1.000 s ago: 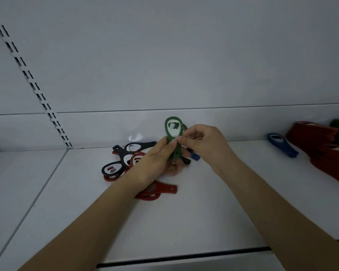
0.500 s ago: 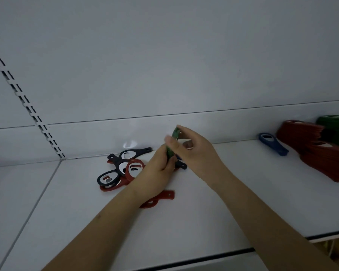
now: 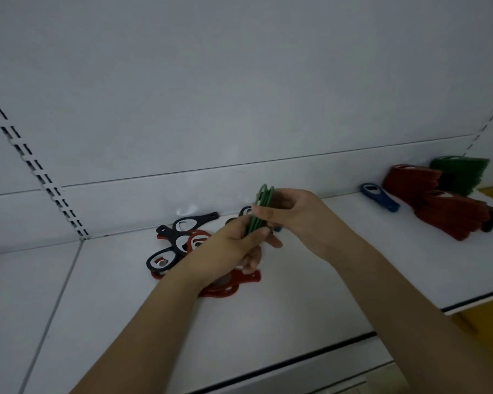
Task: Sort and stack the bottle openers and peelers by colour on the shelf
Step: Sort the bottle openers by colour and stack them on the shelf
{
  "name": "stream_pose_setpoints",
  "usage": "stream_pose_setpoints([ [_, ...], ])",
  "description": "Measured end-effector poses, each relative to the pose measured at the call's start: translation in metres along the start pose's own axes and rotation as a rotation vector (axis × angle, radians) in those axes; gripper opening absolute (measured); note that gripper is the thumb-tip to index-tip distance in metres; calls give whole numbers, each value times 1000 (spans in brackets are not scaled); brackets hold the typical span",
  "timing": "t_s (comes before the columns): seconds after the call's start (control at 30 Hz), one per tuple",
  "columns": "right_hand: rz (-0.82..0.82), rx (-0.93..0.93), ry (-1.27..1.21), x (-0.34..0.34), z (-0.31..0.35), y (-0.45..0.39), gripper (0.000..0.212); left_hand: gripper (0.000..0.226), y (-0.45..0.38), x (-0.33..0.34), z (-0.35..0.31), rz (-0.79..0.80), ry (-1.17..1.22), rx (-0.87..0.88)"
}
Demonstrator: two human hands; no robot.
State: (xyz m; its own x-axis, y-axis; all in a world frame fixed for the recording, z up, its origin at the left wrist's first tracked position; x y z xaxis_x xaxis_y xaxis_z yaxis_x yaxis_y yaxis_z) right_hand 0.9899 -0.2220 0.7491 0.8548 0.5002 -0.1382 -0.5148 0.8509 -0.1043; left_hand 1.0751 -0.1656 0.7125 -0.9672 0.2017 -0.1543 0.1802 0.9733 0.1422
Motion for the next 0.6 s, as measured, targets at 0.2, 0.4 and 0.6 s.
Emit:
stream_pose_setpoints([
  [0.2, -80, 12, 6, -5, 4, 15, 31, 20, 0, 13, 7, 91, -49, -69],
  [0.4, -145, 72, 92, -24, 6, 40, 49, 27, -6, 37, -4, 184, -208, -41],
  [0.6, -345, 51, 290, -94, 24, 86, 36, 22, -29, 96, -18, 321, -332, -23],
])
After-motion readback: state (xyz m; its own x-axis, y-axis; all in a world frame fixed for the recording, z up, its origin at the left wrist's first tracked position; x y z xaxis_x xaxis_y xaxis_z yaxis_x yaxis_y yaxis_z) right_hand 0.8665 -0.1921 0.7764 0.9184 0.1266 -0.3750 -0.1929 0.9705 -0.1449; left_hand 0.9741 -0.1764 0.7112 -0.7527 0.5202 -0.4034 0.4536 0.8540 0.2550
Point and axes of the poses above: each hand's wrist, its own y-axis away from the middle knuckle, its own x-axis out of the palm, z = x × y, the point moved 10 cm from there along -y, towards the middle knuckle, and after that the axes turned 5 degrees about -x, right-handed, at the moved point
